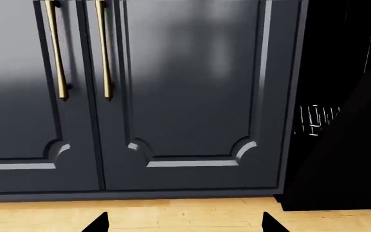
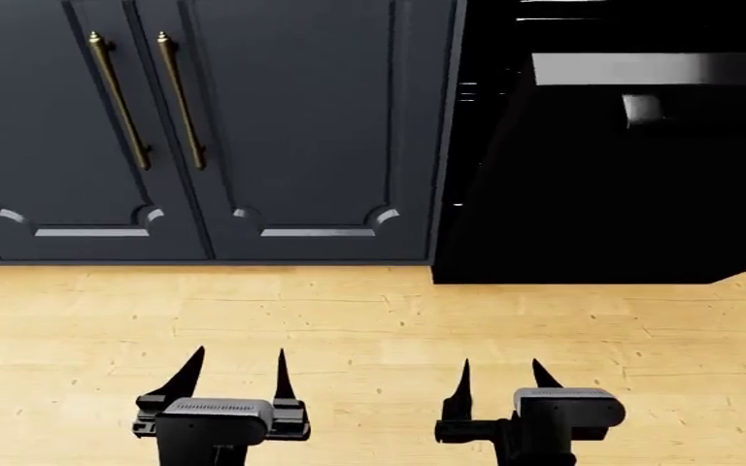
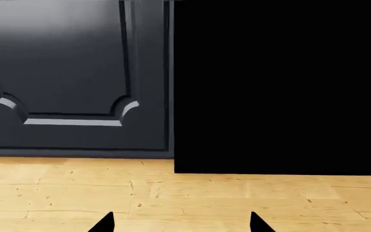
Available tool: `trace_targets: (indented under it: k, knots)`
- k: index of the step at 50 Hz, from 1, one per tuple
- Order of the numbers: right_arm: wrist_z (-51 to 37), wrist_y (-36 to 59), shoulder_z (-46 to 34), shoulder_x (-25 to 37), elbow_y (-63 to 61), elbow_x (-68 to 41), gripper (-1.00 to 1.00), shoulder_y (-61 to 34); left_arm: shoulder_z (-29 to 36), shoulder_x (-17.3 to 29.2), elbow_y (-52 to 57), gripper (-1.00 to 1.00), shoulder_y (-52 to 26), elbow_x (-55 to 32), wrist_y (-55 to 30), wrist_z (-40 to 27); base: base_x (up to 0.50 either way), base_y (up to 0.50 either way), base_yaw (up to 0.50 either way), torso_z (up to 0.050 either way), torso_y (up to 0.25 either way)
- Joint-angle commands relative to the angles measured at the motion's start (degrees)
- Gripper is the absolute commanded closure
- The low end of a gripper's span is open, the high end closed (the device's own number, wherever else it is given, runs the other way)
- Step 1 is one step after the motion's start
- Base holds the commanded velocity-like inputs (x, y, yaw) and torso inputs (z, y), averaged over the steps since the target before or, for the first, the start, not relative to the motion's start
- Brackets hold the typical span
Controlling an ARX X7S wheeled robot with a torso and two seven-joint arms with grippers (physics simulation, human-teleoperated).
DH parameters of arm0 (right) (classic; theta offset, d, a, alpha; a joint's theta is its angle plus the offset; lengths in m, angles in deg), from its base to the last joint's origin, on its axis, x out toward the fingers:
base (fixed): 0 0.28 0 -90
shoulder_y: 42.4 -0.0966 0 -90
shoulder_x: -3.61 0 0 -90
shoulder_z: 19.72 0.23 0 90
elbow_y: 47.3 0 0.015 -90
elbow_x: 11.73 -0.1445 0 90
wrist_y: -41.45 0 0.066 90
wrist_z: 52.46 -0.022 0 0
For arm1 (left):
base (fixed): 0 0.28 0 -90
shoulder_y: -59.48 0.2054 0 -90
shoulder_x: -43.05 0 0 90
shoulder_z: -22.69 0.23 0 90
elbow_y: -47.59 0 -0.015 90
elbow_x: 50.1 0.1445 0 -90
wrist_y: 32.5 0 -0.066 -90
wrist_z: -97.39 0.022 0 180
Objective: Close the dishwasher door
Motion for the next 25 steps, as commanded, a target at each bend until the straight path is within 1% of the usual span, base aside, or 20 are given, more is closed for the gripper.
trace_targets:
  k: [1,25]
  knots:
    - [-0.27,0.63,-0.35,0.2,0.08,-0.16,-1.0,-0.18,0.06,0.06,-0.02,-1.0,-0.2,-0.89,-0.36,-0.13,0.0,-0.5,0.0,0.0,0.0]
    - [-0.61,0.86,-0.89,0.55,0.12,-0.55,-1.0,-0.33,0.98,0.54,-0.22,-1.0,-0.38,-0.69,-0.21,-0.34,0.0,-0.5,0.0,0.0,0.0]
